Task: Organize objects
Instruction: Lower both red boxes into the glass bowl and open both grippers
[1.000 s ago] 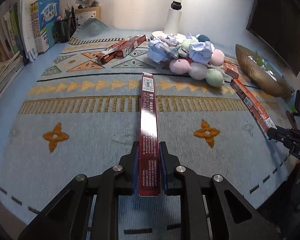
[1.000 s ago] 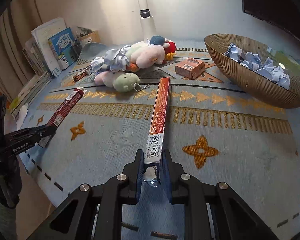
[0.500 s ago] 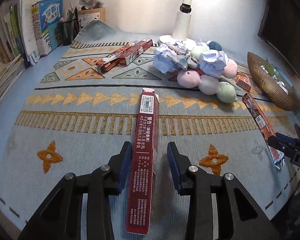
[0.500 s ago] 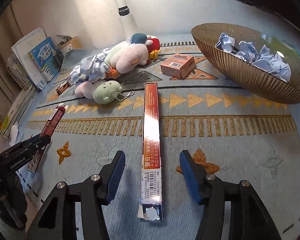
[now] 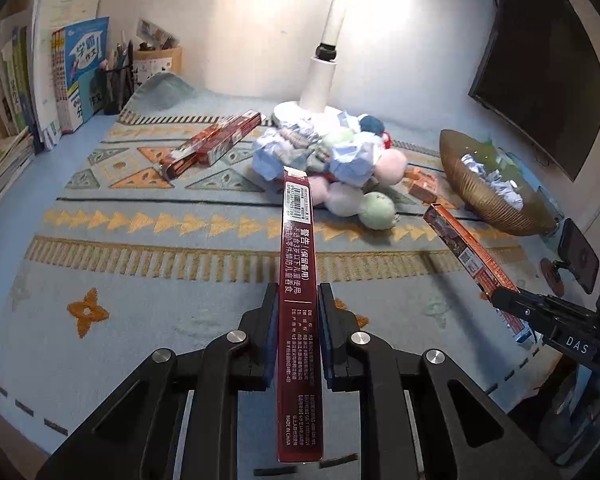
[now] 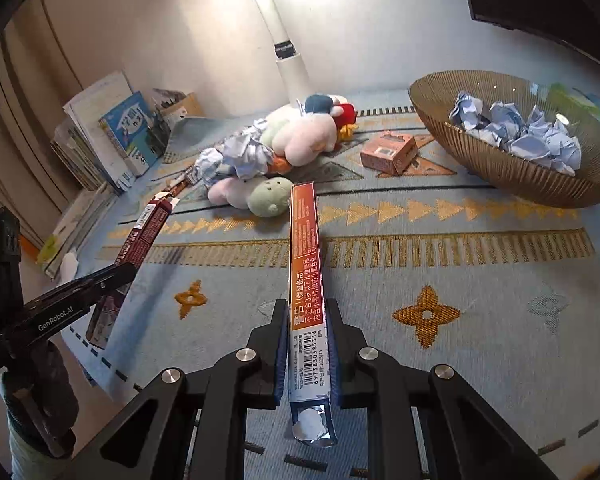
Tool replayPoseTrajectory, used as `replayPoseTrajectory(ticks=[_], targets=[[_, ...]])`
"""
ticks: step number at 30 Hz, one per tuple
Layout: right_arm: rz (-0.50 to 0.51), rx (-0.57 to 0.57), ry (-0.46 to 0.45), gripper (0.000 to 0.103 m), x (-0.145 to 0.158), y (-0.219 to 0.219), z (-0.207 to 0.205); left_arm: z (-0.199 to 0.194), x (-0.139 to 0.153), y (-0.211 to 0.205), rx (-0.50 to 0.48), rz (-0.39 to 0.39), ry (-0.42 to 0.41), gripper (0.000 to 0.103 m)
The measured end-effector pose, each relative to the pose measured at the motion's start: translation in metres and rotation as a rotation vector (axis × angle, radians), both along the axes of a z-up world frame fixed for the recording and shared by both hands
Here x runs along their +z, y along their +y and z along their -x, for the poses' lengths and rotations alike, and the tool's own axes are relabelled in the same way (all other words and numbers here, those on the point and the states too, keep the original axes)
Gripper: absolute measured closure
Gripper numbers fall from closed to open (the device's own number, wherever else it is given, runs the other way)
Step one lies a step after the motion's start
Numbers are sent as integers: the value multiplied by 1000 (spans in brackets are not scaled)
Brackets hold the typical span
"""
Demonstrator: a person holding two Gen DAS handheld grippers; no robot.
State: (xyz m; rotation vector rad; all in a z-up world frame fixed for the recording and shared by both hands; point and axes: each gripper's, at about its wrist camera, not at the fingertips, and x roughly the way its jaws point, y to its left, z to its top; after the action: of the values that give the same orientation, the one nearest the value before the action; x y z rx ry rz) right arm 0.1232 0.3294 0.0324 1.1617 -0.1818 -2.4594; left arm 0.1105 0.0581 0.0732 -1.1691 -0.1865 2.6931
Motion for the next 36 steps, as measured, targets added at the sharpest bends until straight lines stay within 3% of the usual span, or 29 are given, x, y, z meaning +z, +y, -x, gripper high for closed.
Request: replayPoseTrajectory(ticks=[6, 9, 12, 16, 21, 24, 25, 26, 29, 36], targets=[[35, -69, 110, 87, 50, 37, -9, 26, 39, 51, -92, -34, 60, 89], [127, -168, 110, 87, 72, 81, 3, 55, 54, 85, -157, -100, 53, 89], [150, -289, 133, 87, 92, 127, 20, 90, 63, 125, -208, -153, 39, 89], [168, -405, 125, 86, 104, 172, 53, 134, 62, 177, -265, -214, -6, 89], [160, -475, 102, 87, 103, 195, 92, 164, 58, 234, -301, -176, 13, 89], [144, -490, 54, 85, 91, 196, 120, 178, 55, 249, -275, -187, 22, 86], [138, -478, 32, 80, 86, 196, 131, 182, 54, 251, -269, -198, 25, 69], [130, -464, 4, 74, 80, 197, 139, 185, 52, 251, -270, -213, 25, 58], [82, -476, -79, 73, 64, 197, 148, 187, 45, 250, -298, -232, -10, 57], [105, -452, -29, 72, 68, 189, 101, 134, 50, 202, -291, -198, 38, 57]])
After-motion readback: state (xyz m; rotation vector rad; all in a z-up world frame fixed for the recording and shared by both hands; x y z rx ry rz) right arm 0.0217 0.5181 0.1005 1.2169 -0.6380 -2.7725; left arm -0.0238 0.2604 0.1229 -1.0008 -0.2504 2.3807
